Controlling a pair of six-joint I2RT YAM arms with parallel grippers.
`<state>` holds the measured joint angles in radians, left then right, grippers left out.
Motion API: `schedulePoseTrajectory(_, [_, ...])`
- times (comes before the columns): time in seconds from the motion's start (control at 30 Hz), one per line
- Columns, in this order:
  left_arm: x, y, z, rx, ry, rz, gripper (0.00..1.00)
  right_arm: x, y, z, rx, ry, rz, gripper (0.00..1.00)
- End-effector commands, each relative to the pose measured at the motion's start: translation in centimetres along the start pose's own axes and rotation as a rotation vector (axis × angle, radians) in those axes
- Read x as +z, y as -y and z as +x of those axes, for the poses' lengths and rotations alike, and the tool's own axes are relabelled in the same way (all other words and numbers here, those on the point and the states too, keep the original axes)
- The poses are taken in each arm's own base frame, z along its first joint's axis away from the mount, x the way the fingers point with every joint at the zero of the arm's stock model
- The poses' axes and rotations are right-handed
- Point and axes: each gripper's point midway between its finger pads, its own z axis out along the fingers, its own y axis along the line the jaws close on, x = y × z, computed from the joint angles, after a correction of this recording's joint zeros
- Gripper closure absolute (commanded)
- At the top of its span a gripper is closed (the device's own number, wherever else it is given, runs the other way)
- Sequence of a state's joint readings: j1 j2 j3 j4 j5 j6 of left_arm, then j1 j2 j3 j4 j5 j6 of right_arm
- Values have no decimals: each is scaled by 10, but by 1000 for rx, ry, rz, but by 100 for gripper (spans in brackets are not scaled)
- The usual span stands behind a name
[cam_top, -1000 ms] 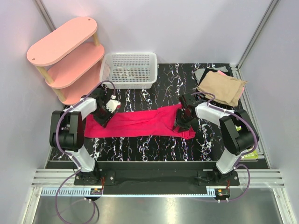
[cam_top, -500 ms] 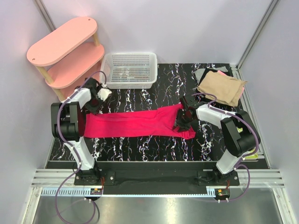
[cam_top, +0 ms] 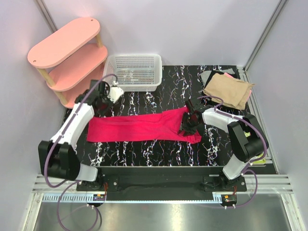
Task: Fold and stack the t-shirts
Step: Rotate the tshirt 45 degrees
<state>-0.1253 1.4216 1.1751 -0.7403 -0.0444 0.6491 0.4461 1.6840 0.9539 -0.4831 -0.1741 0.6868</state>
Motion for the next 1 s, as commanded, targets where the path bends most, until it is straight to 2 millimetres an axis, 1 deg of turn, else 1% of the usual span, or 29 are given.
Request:
schedulePoseTrajectory(0.0, [23,66,34,51,-106,173,62,0,18,-1,-28,31,79,56])
schedulePoseTrajectory(0.03, [30,76,36,46,-111,220,63,-2,18,-2,-30,37,78,56])
schedulePoseTrajectory(0.07, [45,82,51,33,-168,256,64,-2,17,-3,-29,41,78,56])
schedulePoseTrajectory(0.13, [59,82,58,21,-198,270,67,-5,16,-4,-34,45,79,56])
schedulePoseTrajectory(0.17, [69,80,66,6,-228,276,67,-6,16,-5,-33,48,80,56])
schedulePoseTrajectory(0.23, [77,72,70,-3,-246,264,67,-8,17,-5,-34,52,89,56])
schedulePoseTrajectory(0.27, [84,69,79,-11,-272,268,67,-9,18,-5,-35,53,92,56])
schedulePoseTrajectory(0.33, [91,67,88,-6,-300,274,67,-10,20,-5,-40,57,101,56])
schedulePoseTrajectory(0.4, [95,59,100,-12,-327,248,67,-10,21,-5,-42,56,105,56])
schedulePoseTrajectory(0.43, [96,60,110,2,-350,243,67,-10,22,-4,-45,53,112,56])
schedulePoseTrajectory(0.47, [98,55,116,-6,-353,230,67,-9,24,-5,-48,54,117,56])
schedulePoseTrajectory(0.5, [98,54,122,-6,-363,224,68,-8,25,-5,-49,52,122,56])
schedulePoseTrajectory(0.53, [98,56,133,-7,-380,233,68,-7,25,-6,-53,53,125,56])
schedulePoseTrajectory(0.6, [95,59,136,-5,-377,240,68,-4,28,-6,-58,44,141,57])
schedulePoseTrajectory(0.63, [90,59,146,-16,-385,237,68,-4,28,-8,-58,46,143,57])
schedulePoseTrajectory(0.7, [84,64,151,-2,-387,240,68,-1,31,-10,-60,41,155,57])
schedulePoseTrajectory(0.77, [72,68,151,12,-376,250,68,-1,29,-17,-63,46,156,57])
schedulePoseTrajectory(0.8, [65,69,146,14,-351,256,67,1,29,-16,-65,37,159,57])
schedulePoseTrajectory(0.83, [60,72,144,12,-347,271,67,-1,24,-22,-66,46,150,58])
schedulePoseTrajectory(0.87, [50,75,143,14,-359,300,67,-3,22,-22,-70,42,149,58])
schedulePoseTrajectory(0.9, [46,79,138,7,-335,327,67,-6,20,-25,-73,48,144,58])
schedulePoseTrajectory(0.97, [34,77,129,4,-302,332,67,-14,12,-36,-85,75,138,58])
